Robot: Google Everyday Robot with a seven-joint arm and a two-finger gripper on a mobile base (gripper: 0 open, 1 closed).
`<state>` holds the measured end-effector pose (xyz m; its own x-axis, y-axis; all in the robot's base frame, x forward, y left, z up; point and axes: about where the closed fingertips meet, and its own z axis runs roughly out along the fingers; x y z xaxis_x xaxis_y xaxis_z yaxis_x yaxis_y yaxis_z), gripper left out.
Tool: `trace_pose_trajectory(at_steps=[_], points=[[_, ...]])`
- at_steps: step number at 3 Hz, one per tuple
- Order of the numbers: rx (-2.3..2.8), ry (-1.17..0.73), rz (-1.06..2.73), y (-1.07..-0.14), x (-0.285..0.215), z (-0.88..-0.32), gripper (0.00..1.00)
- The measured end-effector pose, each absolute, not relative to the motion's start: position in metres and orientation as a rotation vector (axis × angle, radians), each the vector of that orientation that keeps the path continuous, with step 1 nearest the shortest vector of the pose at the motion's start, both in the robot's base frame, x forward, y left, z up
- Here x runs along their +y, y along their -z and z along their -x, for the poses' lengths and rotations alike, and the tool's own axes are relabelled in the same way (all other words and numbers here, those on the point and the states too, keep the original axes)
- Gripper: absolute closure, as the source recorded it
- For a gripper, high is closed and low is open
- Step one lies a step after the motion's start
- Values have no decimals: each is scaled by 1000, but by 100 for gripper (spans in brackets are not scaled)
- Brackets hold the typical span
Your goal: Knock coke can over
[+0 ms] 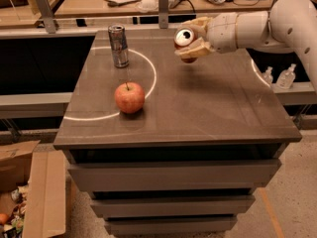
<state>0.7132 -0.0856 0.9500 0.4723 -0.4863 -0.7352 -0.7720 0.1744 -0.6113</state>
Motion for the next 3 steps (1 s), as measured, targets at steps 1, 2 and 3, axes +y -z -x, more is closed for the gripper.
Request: trace_pose_trajectory(at_steps=[1, 2, 3], points=[[1121, -317, 1636, -936, -61, -701, 100], [1050, -359, 1842, -914, -37, -681, 100], [982, -363, 1988, -899, -24, -668, 100]])
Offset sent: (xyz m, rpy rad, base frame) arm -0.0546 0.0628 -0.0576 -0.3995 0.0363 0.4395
